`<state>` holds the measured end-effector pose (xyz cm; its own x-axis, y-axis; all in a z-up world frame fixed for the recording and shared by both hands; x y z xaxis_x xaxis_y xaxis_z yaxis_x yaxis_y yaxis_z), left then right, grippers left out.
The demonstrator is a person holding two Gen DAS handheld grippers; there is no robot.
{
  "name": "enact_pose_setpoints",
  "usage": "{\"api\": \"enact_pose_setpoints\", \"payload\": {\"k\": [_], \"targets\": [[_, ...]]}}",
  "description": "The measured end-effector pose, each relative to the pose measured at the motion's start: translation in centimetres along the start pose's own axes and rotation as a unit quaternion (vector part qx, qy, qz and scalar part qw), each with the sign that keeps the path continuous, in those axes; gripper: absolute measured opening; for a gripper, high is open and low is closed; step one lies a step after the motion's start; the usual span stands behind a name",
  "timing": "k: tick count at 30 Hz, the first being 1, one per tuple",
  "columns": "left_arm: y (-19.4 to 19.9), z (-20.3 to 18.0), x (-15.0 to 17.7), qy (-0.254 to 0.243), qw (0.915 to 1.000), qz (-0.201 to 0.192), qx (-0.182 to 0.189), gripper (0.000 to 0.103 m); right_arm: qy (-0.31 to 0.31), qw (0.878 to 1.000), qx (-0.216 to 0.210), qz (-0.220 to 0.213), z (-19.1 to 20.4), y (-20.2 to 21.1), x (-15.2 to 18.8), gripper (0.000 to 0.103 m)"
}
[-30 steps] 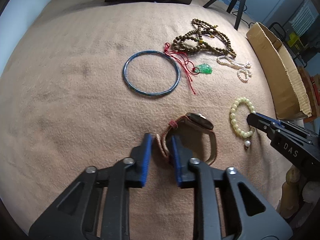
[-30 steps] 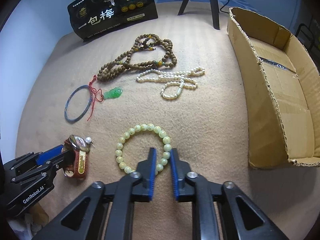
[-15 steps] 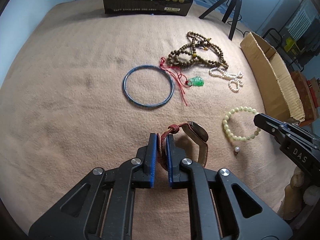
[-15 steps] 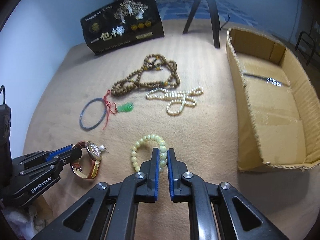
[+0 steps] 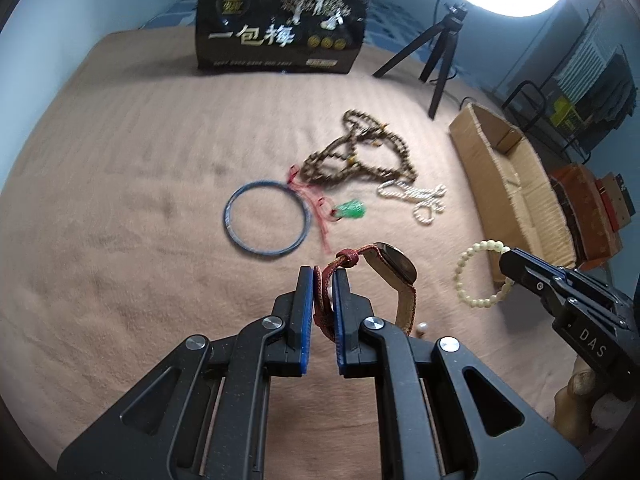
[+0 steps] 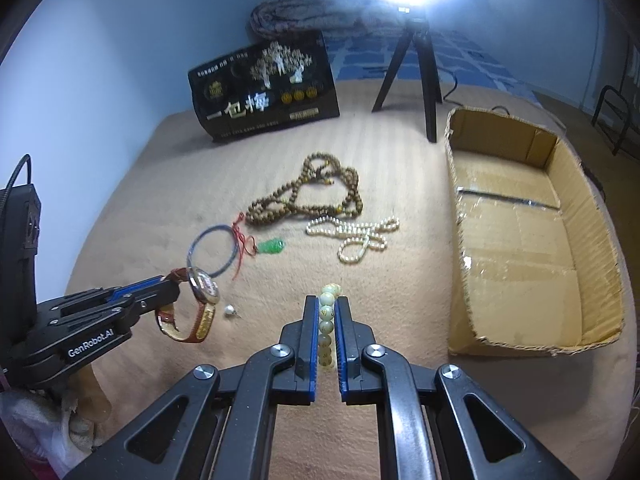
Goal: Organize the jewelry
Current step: 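Lift and carry the watch with left tool while right tool carries the bracelet into the box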
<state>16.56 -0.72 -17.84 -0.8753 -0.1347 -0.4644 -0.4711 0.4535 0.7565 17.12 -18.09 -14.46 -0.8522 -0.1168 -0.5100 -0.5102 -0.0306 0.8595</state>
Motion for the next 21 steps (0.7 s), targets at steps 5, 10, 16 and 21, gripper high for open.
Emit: {"api": "enact_pose_setpoints", "payload": {"k": [5, 10, 16, 21], "targets": [[0.0, -1.7, -0.9, -0.006, 0.9998, -0.01, 0.015, 0.007, -0.014, 1.0, -0.008, -0.015, -0.9, 1.3, -0.7, 0.005], [-0.3, -3.8, -1.8, -0.014, 0.9993, -0.017, 0.03, 0.007, -0.027, 0.999, -0.003, -0.036, -2.9, 2.7, -1.5, 0.005], [-1.1, -6.9, -2.9, -0.024, 0.998, -0.024, 0.053, 0.007, -0.048, 0.997, 0.011, -0.056, -6.0, 4.0, -2.4, 0.005], [-2.0, -9.7, -3.4, -0.037, 0.9964, -0.027, 0.072, 0.007, -0.069, 0.995, 0.022, -0.061, -8.6, 4.2, -2.9, 0.005]]}}
Point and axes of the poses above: each gripper's, at about its wrist camera, not at the fingertips, and y roughly against the way its jaws point, z to its left, x to its underside, the point moved 5 cm from there along -y, roughly the way its jaws point, and after that the axes turned 15 degrees about x, right-handed, at the moved point
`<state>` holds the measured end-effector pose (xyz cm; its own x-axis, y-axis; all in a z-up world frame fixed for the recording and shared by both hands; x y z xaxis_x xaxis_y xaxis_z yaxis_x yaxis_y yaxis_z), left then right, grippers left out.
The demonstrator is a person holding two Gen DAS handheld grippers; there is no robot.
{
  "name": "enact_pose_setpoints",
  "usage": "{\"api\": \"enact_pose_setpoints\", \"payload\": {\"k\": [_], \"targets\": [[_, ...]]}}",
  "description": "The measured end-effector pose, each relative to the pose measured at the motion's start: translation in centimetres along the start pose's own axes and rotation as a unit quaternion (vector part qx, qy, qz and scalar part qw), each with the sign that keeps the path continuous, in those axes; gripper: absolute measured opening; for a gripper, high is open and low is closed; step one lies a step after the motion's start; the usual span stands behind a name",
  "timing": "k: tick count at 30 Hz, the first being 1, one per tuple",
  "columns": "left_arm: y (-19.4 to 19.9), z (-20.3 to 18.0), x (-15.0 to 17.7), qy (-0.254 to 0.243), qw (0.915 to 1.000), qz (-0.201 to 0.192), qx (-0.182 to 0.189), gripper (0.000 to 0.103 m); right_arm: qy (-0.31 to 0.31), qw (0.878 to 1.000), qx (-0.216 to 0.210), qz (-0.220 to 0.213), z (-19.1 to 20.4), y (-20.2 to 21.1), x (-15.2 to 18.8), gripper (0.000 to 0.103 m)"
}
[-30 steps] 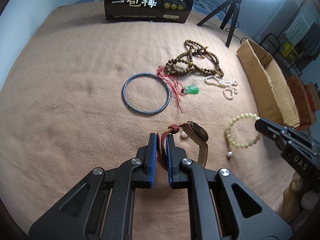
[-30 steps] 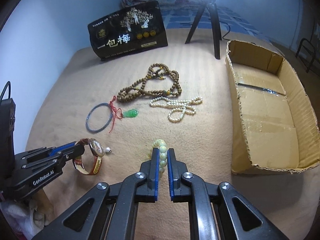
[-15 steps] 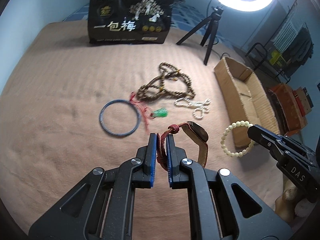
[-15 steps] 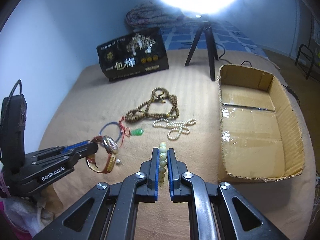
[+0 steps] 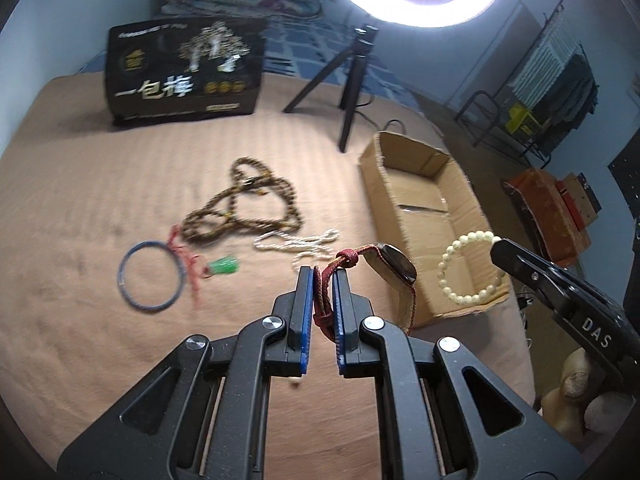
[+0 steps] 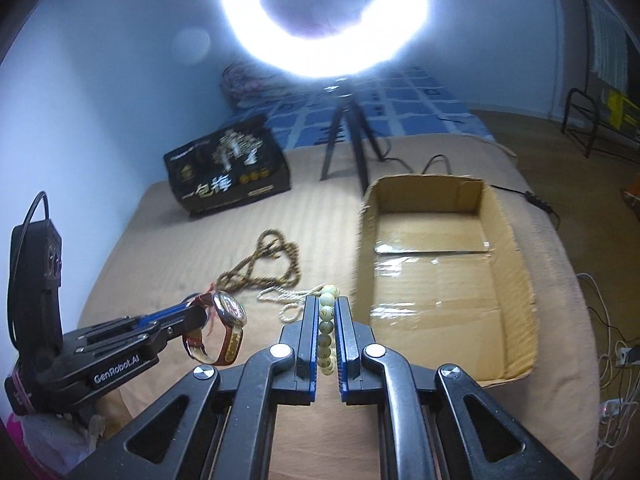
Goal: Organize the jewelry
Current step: 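Lift and carry the watch with left tool while right tool carries the bracelet into the box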
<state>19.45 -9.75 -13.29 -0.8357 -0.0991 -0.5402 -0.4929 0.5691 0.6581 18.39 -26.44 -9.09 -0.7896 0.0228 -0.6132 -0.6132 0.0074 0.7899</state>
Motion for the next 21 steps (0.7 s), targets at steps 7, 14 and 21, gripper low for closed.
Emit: {"api": "enact_pose_setpoints", "payload": {"k": [7, 14, 21], "targets": [[-2.7, -3.0, -0.3, -0.014, 0.9997, 0.01, 0.016, 0.007, -0.01, 1.0, 0.024, -0.005, -2.9, -0.6, -0.9, 0.005], [-5.4, -5.4, -1.2, -0.02, 0.9992, 0.011, 0.034, 0.007, -0.016, 0.999, 0.051, -0.006, -5.7, -2.5, -2.4, 0.005], [-8.5, -7.0, -1.8, -0.026, 0.9987, 0.02, 0.04, 0.007, -0.025, 0.997, 0.076, 0.002, -8.6, -4.9, -3.1, 0.005]]}}
Point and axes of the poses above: each gripper's, at about its wrist camera, not at the fingertips, and y roughly against the way its jaws point, z to its left, x to its underside, the point moved 5 cm from there along -y, roughly the way its jaws point, and after that the axes turned 15 degrees about x, right-handed, at the moved point
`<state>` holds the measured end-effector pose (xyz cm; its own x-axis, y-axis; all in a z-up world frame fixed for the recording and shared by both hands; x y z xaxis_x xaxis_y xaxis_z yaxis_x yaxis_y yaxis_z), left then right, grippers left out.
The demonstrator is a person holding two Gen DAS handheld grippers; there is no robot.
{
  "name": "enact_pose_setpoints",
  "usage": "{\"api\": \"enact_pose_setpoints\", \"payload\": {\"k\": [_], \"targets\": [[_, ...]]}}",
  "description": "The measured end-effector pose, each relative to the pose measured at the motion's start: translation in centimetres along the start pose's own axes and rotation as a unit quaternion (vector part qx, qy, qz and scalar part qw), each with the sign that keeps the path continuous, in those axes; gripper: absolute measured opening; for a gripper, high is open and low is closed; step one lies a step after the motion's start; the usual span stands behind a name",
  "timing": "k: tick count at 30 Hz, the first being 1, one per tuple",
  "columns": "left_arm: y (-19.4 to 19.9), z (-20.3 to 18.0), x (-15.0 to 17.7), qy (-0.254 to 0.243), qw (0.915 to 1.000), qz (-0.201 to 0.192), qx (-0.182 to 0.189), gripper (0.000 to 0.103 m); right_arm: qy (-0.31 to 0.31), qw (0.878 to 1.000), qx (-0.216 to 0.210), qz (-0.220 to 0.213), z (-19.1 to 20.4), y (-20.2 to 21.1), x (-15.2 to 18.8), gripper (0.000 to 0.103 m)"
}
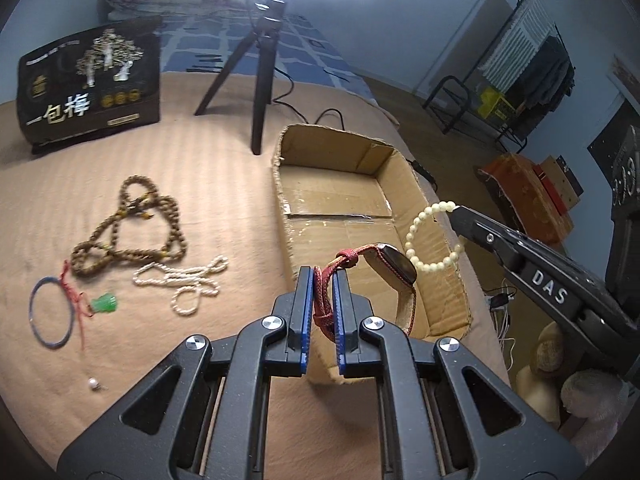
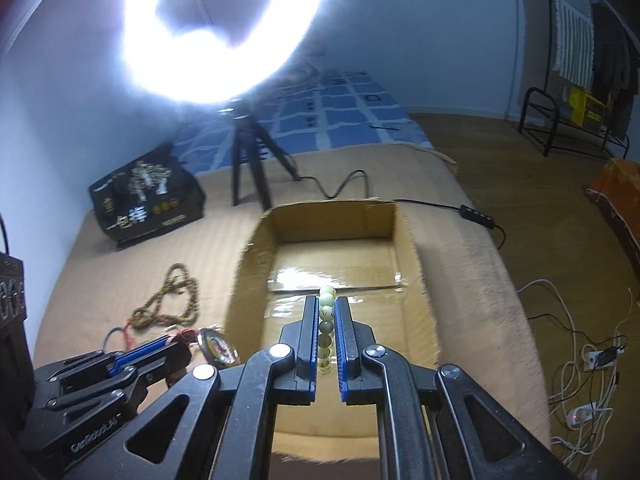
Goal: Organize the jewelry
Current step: 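Lift and carry the watch with left tool while right tool carries the bracelet into the box, then open left tool to drop the watch while right tool releases the bracelet in the box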
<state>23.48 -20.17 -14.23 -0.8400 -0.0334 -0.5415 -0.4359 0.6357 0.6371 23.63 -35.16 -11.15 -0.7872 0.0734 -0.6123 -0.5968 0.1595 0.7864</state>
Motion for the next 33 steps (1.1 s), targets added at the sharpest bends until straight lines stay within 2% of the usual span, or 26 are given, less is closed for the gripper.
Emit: {"api": "enact_pose_setpoints", "payload": {"k": [7, 18, 19, 21, 23, 25, 33], "targets": [[-2.4, -0.3, 0.2, 0.0, 0.9999, 0.011, -0.002, 0.007, -0.005, 1.0, 0.012, 0.012, -1.4, -2.4, -0.3, 0.005], [-3.6, -0.8, 0.7, -0.018, 0.9995, 0.02, -0.017, 0.009, -0.012, 1.0, 0.01, 0.024, -1.9, -3.7, -0.3, 0.006], [-3.5, -0.7, 0.7, -0.018, 0.9995, 0.018, -0.019, 0.01, -0.013, 1.0, 0.013, 0.023, -2.0, -3.7, -0.3, 0.008], [-3.4, -0.8, 0.6, -0.018, 0.9995, 0.016, -0.022, 0.015, -0.015, 1.0, 0.017, 0.017, -2.2, -3.5, -0.5, 0.026], [-3.3, -0.8, 0.6, -0.018, 0.9995, 0.016, -0.022, 0.032, -0.016, 1.0, 0.025, 0.009, -2.4, -3.1, -0.7, 0.051], [-3.1, -0.9, 0.6, -0.025, 0.9992, 0.014, -0.026, 0.034, -0.017, 0.999, 0.029, -0.001, -2.4, -2.7, -0.8, 0.063], [-2.5, -1.2, 1.0, -0.037, 0.9986, 0.015, -0.033, 0.034, -0.02, 0.999, 0.034, -0.009, -2.5, -1.9, -0.9, 0.071]]}}
Point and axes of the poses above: each gripper's, at about its wrist camera, not at the fingertips, and y roughly against the way its jaws point, z to its left, x to its underside, the point moved 5 cm from there along -y, roughly the way its jaws point, and after that the axes turned 15 degrees about x, right-handed, at the moved point
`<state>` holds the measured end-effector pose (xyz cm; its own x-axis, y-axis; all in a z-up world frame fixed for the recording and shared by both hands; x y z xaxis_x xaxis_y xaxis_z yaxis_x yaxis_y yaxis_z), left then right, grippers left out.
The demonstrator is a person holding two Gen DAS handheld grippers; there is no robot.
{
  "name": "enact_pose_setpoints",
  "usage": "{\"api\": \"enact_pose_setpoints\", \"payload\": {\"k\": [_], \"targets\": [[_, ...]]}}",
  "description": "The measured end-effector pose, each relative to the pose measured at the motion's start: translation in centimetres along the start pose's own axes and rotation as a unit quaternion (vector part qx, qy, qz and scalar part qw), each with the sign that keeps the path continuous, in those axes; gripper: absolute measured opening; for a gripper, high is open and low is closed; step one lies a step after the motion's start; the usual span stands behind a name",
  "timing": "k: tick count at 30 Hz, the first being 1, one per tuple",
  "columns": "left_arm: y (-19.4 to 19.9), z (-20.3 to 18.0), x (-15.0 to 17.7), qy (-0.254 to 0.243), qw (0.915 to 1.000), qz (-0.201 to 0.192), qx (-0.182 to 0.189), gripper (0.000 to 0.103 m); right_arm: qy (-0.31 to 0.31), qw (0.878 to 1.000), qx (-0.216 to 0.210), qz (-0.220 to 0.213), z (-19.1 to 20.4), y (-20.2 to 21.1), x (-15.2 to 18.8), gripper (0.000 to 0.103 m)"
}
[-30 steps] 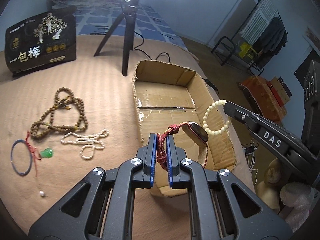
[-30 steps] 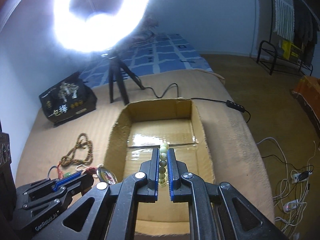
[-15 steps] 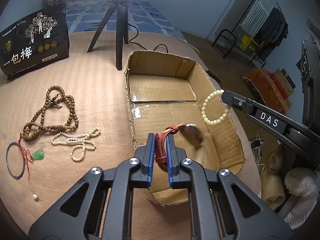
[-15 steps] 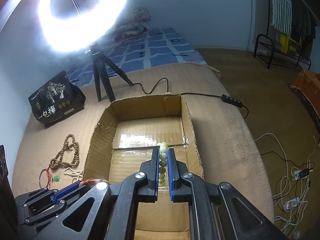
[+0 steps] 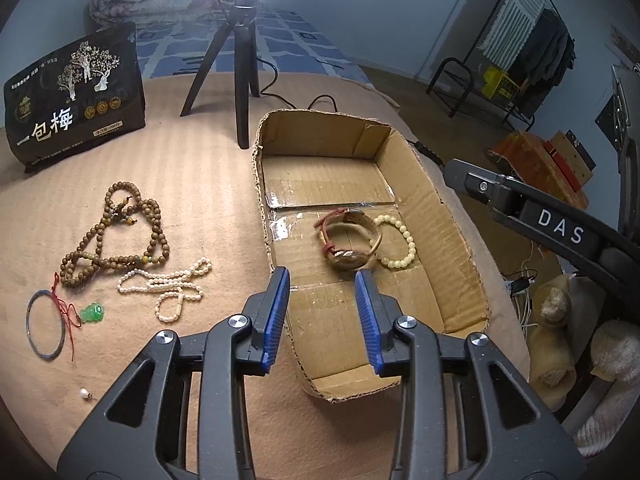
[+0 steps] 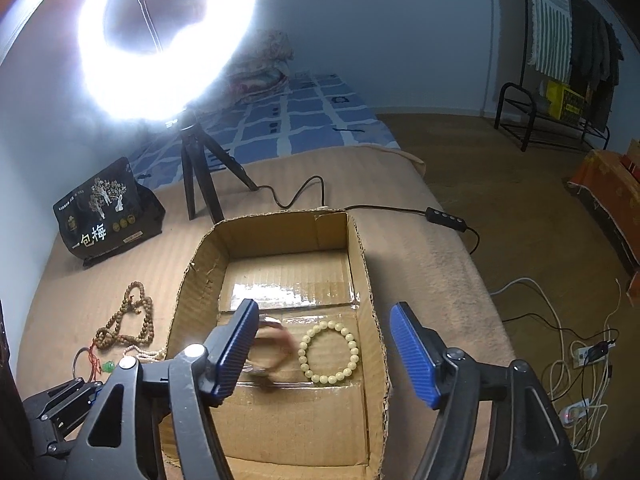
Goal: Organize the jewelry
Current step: 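Open left tool to drop the watch while right tool releases the bracelet in the box, then move left tool to the blue bangle while right tool approaches a loose white pearl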
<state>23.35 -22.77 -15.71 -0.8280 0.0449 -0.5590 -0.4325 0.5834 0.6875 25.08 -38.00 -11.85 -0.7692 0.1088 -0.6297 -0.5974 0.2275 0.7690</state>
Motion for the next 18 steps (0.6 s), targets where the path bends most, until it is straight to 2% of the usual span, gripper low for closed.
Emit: {"api": "enact_pose_setpoints", "payload": {"k": [6, 15, 16, 18], "targets": [[0.7, -0.1, 0.1, -0.007, 1.0, -0.001, -0.004, 0.034, -0.009, 1.0, 0.003, -0.01, -0.4, 0.9, 0.0, 0.079], [3.4, 0.0, 0.4, -0.024, 0.9996, -0.001, -0.017, 0.034, -0.014, 0.999, 0.015, -0.037, -0.5, 3.4, -0.1, 0.1], [3.8, 0.1, 0.4, -0.026, 0.9995, -0.002, -0.02, 0.036, -0.013, 0.999, 0.015, -0.04, -0.5, 3.7, -0.1, 0.101], [4.6, 0.3, 0.3, -0.029, 0.9992, -0.006, -0.028, 0.048, -0.006, 0.999, 0.019, -0.048, -0.3, 4.5, 0.0, 0.102]]}}
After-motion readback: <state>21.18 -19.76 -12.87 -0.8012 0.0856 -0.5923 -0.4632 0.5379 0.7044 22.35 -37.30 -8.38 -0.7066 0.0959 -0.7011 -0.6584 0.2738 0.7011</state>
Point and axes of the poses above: each gripper's, at about its wrist camera, not at the fingertips, and y roughly against the way its jaws point, z to its left, x to its underside, the point moved 5 cm from there along -y, roughly the way its jaws point, and after that the axes turned 15 degrees about x, right-handed, at the moved point
